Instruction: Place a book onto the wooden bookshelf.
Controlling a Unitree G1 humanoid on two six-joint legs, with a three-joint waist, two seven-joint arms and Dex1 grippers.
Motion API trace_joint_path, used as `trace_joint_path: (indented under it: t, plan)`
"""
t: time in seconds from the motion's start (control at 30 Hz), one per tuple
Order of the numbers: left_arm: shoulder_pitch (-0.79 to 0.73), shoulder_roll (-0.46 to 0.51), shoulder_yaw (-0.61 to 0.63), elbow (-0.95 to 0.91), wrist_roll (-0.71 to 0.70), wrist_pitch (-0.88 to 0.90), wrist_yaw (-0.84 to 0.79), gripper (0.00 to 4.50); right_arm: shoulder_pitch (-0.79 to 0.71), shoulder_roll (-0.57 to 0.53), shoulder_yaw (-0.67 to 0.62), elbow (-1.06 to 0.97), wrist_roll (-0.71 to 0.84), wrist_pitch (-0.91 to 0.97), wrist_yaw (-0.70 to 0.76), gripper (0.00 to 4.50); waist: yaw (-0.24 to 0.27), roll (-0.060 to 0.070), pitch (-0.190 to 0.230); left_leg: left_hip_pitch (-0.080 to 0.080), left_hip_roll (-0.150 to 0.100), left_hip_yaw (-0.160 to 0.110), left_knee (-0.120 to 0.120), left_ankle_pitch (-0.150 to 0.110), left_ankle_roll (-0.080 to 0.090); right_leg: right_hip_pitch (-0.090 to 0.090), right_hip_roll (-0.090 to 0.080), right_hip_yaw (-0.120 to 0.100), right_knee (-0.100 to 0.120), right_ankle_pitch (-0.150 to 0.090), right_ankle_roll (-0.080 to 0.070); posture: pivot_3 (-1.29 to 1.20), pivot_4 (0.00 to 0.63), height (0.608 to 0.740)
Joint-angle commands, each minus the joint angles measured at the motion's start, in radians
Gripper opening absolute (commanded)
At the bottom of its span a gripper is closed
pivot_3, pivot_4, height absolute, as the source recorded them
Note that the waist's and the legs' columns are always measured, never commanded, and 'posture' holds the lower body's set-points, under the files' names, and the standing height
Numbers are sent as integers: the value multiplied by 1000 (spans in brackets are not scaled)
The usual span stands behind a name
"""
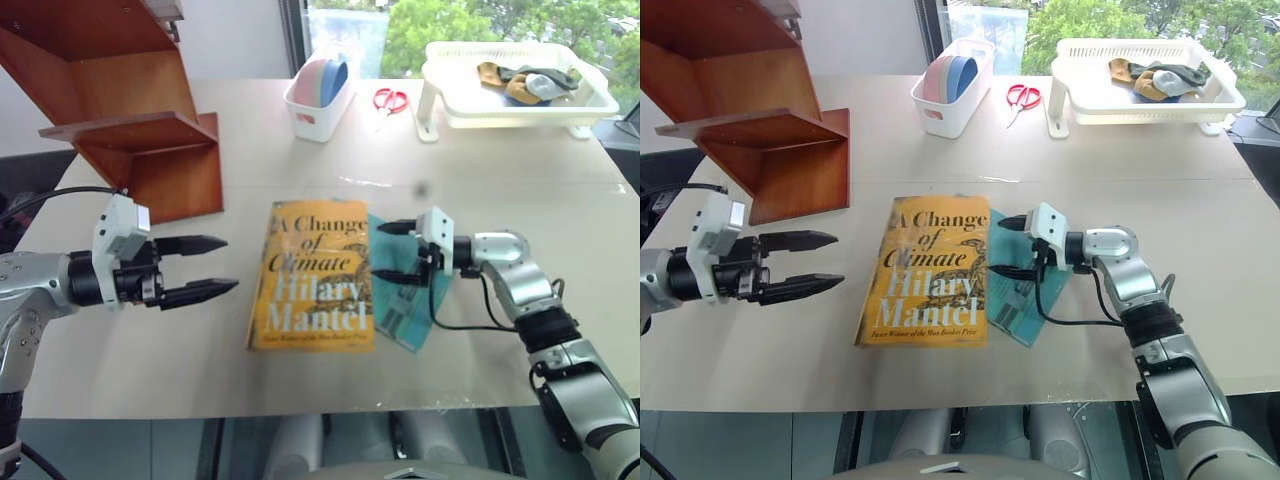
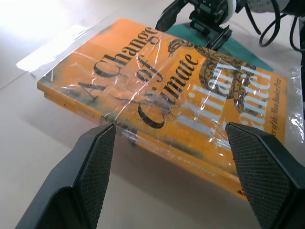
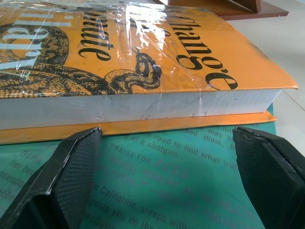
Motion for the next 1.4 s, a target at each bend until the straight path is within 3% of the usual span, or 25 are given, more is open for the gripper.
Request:
trace_joint_path:
  t: [0.03, 0.2, 0.3, 0.5, 0.77, 0.9, 1.17, 1.4]
  plan:
    - [28, 31, 50, 20, 38, -37, -22, 3854, -17, 7, -9, 0, 6, -23, 1, 4500, 0, 0, 0, 0, 0, 0, 0, 0, 0, 0, 0, 0, 0, 0, 0, 0, 150, 740]
    - [47, 45, 50, 54, 86, -72, -31, 3854, -13, 9, -10, 16, -8, -41, -16, 4500, 1, 0, 0, 0, 0, 0, 0, 0, 0, 0, 0, 0, 0, 0, 0, 0, 150, 740]
    - [27, 7, 45, 58, 60, -62, -13, 3854, -18, -7, -34, 23, 0, -44, -29, 4500, 2, 0, 0, 0, 0, 0, 0, 0, 0, 0, 0, -1, 1, 0, 0, 0, 150, 740]
    - [0, -165, 43, 187, -15, 0, 67, 3854, 51, -88, -120, -104, 81, 40, -27, 4500, 4, 0, 0, 0, 0, -1, 2, 0, 0, 0, -1, -1, 3, 0, 0, 0, 150, 740]
    - [-32, -297, -48, 248, -98, 202, 105, 3854, 156, -211, -216, -299, 151, 157, -53, 4500, 3, 0, 0, 0, 0, -2, 5, 0, 0, 0, -1, -1, 7, 0, 0, 0, 150, 740]
    - [-109, -321, -119, 315, -119, 338, 115, 3854, 213, -252, -272, -375, 208, 187, -51, 4500, 5, -2, 0, 1, -1, -2, 7, 0, 0, 0, -1, -1, 10, 0, 0, 0, 150, 740]
    - [-314, -311, -203, 489, -183, 592, 13, 3854, 413, -374, -408, -613, 513, 356, 98, 4500, 14, -1, 0, -1, -2, -3, 8, 0, 0, 1, -1, -3, 10, 0, 0, 0, 150, 740]
    - [-377, -306, -275, 550, -168, 676, -58, 3854, 451, -409, -438, -654, 531, 373, 83, 4500, 3, -1, 0, 0, -1, -3, 8, 0, 0, 1, 0, -3, 10, 0, 0, 0, 150, 740]
